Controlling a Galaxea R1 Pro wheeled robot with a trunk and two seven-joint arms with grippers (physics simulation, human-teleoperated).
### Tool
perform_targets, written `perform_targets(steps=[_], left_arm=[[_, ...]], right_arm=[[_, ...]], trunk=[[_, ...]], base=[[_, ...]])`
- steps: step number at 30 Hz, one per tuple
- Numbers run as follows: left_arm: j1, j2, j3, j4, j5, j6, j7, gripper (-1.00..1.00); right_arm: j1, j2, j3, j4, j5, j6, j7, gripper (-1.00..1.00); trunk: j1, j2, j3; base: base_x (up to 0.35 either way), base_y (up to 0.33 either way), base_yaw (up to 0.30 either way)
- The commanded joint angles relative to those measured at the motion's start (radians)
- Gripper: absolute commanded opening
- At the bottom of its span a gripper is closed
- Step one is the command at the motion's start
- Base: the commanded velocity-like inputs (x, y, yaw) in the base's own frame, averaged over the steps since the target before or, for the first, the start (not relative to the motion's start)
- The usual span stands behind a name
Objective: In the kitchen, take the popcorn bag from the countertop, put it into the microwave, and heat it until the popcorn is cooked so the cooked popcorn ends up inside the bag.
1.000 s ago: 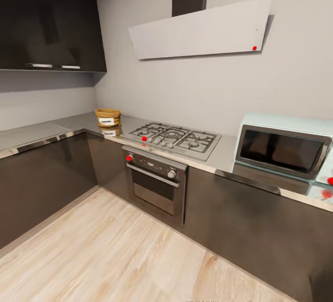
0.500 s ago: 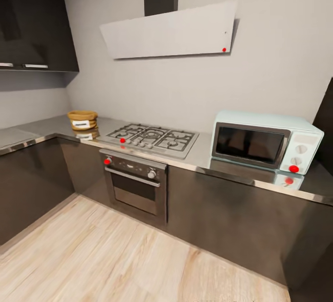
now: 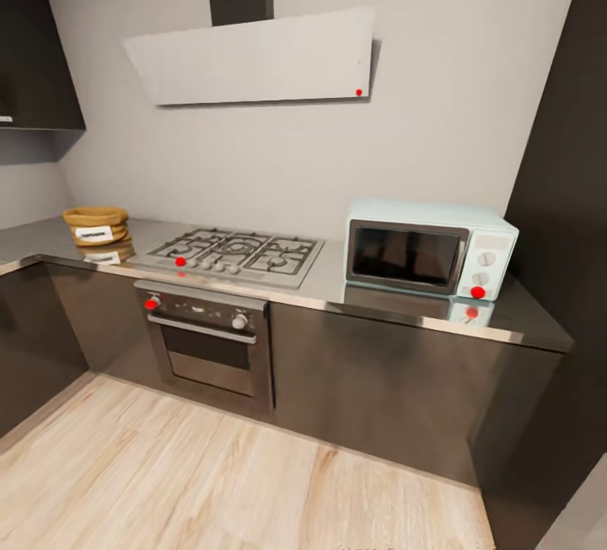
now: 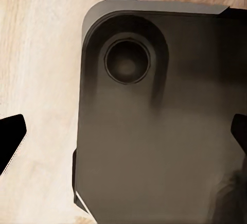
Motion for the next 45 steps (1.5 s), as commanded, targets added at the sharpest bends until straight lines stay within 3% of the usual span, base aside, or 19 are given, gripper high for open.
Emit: perform_targets(steps=[1, 30, 45], left_arm=[[0.0, 0.0, 0.001, 0.0, 0.01, -0.001, 0.0, 1.0], [0.0, 0.0, 0.001, 0.0, 0.01, -0.002, -0.001, 1.0], [0.0, -0.001, 0.0, 0.0, 0.01, -0.002, -0.001, 1.0]], right_arm=[[0.0, 0.0, -0.001, 0.0, -0.001, -0.003, 0.0, 1.0], [0.0, 0.001, 0.0, 0.0, -0.001, -0.003, 0.0, 1.0], [0.0, 0.003, 0.007, 0.0, 0.01, -0.003, 0.0, 1.0]], trunk=[[0.0, 0.0, -0.001], [0.0, 0.0, -0.001], [0.0, 0.0, -0.001]], base=[[0.0, 0.0, -0.29], [0.0, 0.0, -0.29], [0.0, 0.0, -0.03]])
